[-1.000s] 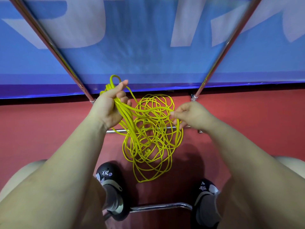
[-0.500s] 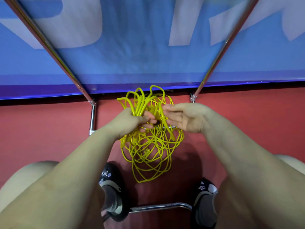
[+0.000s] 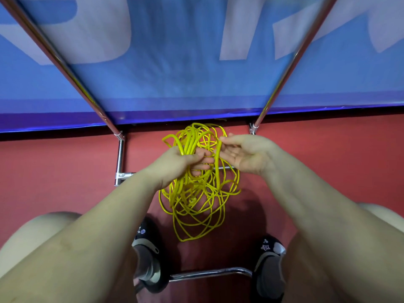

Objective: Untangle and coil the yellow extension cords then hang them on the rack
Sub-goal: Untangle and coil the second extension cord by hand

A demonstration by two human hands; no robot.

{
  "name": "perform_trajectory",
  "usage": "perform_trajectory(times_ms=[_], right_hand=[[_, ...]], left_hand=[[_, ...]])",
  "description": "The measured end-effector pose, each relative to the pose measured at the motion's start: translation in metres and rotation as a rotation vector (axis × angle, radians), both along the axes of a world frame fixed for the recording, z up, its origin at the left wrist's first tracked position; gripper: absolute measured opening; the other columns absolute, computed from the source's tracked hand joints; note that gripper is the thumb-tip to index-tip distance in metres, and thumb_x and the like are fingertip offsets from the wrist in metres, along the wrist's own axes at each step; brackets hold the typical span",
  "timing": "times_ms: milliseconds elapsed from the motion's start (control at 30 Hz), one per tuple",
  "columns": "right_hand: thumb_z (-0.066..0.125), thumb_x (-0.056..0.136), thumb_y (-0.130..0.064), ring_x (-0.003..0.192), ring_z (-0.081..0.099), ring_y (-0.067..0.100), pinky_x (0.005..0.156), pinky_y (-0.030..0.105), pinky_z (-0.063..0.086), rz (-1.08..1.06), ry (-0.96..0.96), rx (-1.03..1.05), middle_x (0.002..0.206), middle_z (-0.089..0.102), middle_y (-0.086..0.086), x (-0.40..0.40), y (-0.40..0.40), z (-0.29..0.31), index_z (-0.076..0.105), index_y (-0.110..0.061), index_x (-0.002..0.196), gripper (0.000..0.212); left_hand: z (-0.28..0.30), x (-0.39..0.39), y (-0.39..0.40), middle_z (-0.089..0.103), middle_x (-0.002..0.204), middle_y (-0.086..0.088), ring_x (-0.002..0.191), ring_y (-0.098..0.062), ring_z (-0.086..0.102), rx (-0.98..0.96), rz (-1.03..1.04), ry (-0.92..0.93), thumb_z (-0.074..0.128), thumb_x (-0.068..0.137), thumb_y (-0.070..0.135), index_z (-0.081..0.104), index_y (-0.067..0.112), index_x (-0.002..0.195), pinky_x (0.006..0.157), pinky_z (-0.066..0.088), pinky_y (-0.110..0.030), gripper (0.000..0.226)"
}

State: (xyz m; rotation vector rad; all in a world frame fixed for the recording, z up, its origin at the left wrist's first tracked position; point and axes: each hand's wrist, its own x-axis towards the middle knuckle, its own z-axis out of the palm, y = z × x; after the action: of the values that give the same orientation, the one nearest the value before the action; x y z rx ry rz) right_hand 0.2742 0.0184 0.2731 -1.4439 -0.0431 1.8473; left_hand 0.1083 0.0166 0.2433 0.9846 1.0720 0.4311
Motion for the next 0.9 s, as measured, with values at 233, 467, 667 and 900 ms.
perform_trajectory(times_ms=[233, 467, 667, 900], right_hand=[[0.044, 0.092, 0.008, 0.065, 0.044, 0.014, 0.100, 0.037, 0.039, -0.270, 0.000, -0.052, 0.071, 0.043, 0.009, 0.002, 0.007, -0.001, 0.047, 0.001, 0.068, 0.026], [0.052, 0.091, 0.002, 0.072, 0.051, 0.015, 0.096, 0.037, 0.047, -0.279, -0.017, 0.043, 0.076, 0.050, 0.009, -0.002, 0.006, 0.001, 0.051, -0.001, 0.074, 0.017], [0.062, 0.088, -0.013, 0.065, 0.054, 0.009, 0.067, 0.024, 0.045, 0.698, -0.744, 0.433, 0.074, 0.057, -0.003, -0.007, -0.009, -0.013, 0.054, -0.014, 0.098, 0.013], [0.054, 0.084, -0.003, 0.088, 0.058, 0.020, 0.082, 0.038, 0.051, 1.046, -1.036, 0.584, 0.098, 0.053, -0.003, 0.000, -0.019, -0.037, 0.041, -0.013, 0.123, 0.042]], left_hand=[[0.004, 0.004, -0.006, 0.073, 0.075, 0.006, 0.069, -0.005, 0.066, -0.001, -0.058, -0.071, 0.045, 0.096, 0.008, 0.061, 0.016, 0.098, 0.066, 0.052, -0.018, 0.018], [0.005, 0.006, -0.007, 0.068, 0.061, 0.005, 0.057, -0.004, 0.064, 0.087, -0.068, 0.006, 0.049, 0.094, 0.003, 0.059, 0.011, 0.088, 0.058, 0.050, -0.017, 0.015], [0.009, 0.001, 0.005, 0.066, 0.059, 0.004, 0.056, -0.009, 0.067, -0.080, 0.274, -0.157, 0.045, 0.097, 0.006, 0.058, 0.009, 0.088, 0.053, 0.054, -0.024, 0.016], [0.014, -0.013, 0.020, 0.061, 0.056, 0.007, 0.050, -0.007, 0.062, -0.160, 0.485, -0.306, 0.042, 0.098, 0.012, 0.057, 0.013, 0.088, 0.046, 0.051, -0.021, 0.018]])
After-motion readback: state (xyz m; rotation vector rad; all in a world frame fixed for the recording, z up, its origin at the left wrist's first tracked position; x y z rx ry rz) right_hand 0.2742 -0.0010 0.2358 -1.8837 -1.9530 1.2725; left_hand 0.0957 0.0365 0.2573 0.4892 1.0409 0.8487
